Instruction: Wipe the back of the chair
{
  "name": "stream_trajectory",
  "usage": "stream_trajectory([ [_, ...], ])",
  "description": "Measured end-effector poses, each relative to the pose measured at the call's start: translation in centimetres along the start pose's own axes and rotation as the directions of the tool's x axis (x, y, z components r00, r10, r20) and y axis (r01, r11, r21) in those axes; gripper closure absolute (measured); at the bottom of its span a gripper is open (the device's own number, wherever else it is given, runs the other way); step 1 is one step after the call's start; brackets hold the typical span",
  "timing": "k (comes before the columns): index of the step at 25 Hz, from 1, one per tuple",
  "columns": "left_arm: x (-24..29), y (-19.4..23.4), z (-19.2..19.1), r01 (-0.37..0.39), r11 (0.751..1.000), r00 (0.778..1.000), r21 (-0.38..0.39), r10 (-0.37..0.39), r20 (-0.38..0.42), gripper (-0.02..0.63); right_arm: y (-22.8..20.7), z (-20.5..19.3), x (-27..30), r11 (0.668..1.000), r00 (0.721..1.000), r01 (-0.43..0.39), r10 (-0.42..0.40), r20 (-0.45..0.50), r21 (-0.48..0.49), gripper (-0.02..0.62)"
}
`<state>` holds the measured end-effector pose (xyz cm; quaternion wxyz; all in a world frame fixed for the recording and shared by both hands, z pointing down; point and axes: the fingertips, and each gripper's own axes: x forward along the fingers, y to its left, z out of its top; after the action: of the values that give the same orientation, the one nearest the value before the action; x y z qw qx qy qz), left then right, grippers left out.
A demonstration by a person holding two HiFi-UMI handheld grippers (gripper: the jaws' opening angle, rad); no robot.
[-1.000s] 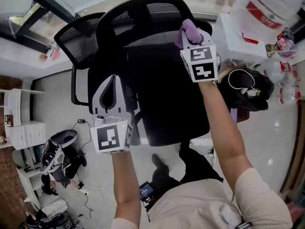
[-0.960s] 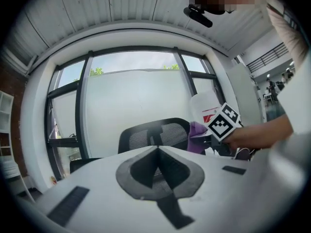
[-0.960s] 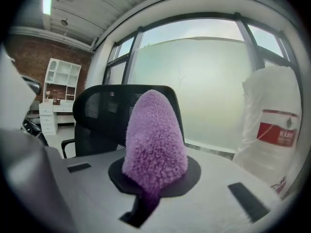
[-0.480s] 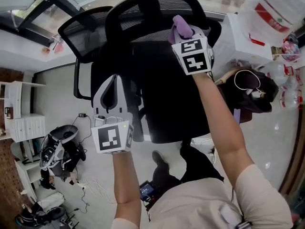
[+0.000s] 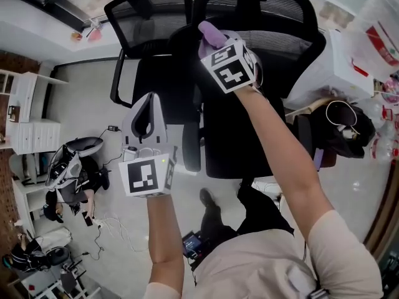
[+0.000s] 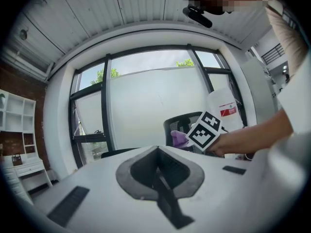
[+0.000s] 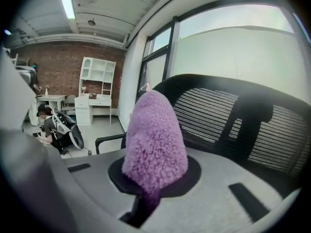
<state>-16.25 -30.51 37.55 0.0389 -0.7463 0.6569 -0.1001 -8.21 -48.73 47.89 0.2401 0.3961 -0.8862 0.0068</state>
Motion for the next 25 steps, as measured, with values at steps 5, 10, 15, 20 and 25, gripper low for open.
stream_trajectory([
  [5,-1.7,2.2,-0.4,-0.004,1.0,1.0,-0.019,0.004,0.006,0.6,0.4,0.0,-0.5,0.999,0.999,0.031,-0.031,-0.018,0.009,0.577],
  [10,-2.6,2.8,-0.3,0.016,1.0,1.0,-0.025,-0.016,0.012,0.6,1.0,0.3,-1.4,0.999,0.998,0.051,-0.051,-0.028,0.009,0.577],
  [15,-3.4,2.6,0.4,0.048,0.999,0.998,-0.002,-0.047,0.045,0.6,1.3,0.3,-3.2,0.998,0.998,0.063,-0.063,-0.026,0.009,0.577],
  [20,-5.1,2.2,2.6,0.083,0.997,0.996,0.01,-0.083,0.036,0.6,1.6,1.3,-7.6,0.995,0.996,0.092,-0.091,-0.01,0.027,0.577],
  [25,-7.8,2.8,5.2,0.109,0.993,0.987,0.048,-0.114,0.117,0.6,2.7,3.1,-12.9,0.991,0.991,0.13,-0.13,0.019,0.028,0.577],
])
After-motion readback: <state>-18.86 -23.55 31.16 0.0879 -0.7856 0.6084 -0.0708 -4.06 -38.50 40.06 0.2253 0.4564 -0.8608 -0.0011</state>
